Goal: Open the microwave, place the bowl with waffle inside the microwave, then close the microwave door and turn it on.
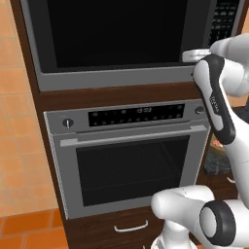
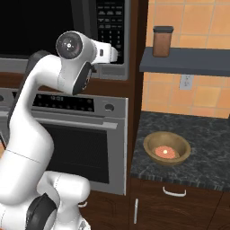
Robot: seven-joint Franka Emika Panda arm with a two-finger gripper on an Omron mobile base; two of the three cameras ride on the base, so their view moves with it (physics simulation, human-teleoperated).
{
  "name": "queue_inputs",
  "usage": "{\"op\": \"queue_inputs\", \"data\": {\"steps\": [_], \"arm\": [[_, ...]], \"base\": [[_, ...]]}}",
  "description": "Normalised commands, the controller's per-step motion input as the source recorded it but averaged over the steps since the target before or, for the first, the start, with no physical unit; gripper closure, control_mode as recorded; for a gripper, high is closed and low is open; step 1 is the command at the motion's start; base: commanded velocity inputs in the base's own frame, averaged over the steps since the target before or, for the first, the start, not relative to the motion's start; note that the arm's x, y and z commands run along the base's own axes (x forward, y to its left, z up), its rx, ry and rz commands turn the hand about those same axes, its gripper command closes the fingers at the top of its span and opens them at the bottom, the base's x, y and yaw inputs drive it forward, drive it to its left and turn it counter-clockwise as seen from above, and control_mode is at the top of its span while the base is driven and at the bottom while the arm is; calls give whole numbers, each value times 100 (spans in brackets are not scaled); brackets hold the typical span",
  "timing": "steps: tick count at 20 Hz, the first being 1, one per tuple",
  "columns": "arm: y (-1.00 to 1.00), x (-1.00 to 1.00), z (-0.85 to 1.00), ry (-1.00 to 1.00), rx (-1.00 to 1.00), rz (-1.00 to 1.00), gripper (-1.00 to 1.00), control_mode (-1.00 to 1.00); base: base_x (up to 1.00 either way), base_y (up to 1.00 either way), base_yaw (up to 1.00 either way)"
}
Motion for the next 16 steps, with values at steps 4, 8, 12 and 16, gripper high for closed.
{"op": "queue_inputs", "data": {"steps": [4,8,12,16], "arm": [[0,21,-5,-6,0,0,100,-100],[-1,0,0,1,0,2,100,-100],[10,-49,9,15,-2,13,100,-100],[13,-99,37,0,-3,8,100,-100]], "base": [[0,0,0],[0,0,0],[0,0,0],[0,0,0]]}}
